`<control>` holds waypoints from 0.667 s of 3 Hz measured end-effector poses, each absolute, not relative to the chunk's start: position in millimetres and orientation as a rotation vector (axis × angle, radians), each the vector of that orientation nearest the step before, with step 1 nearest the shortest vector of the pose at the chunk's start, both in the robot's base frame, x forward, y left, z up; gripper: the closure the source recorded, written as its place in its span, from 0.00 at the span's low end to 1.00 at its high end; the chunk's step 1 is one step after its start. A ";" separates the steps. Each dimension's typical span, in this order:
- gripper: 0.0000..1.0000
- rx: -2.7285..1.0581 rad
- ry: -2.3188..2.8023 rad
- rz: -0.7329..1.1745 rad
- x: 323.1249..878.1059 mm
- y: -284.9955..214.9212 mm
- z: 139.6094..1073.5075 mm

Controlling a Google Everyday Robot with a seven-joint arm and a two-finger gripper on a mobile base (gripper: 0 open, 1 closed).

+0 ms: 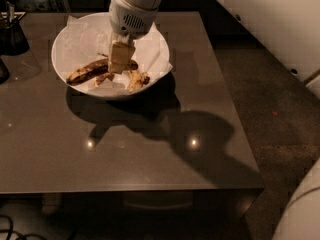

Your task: Pick banana from white bowl

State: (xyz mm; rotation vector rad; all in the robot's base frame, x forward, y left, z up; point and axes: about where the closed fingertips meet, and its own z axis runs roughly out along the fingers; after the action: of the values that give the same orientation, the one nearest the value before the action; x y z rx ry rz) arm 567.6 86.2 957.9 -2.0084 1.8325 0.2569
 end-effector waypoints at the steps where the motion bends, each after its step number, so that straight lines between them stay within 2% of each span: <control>1: 1.00 -1.999 1.840 0.263 547.8 88.8 964.1; 2: 1.00 -1.976 1.857 0.283 517.4 93.2 970.4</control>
Offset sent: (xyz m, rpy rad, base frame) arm -0.0873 0.0090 0.0193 0.0286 0.0359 -0.0504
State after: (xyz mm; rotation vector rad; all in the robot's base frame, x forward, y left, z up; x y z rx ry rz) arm 517.4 93.2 970.4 -1.9761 1.8574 0.2825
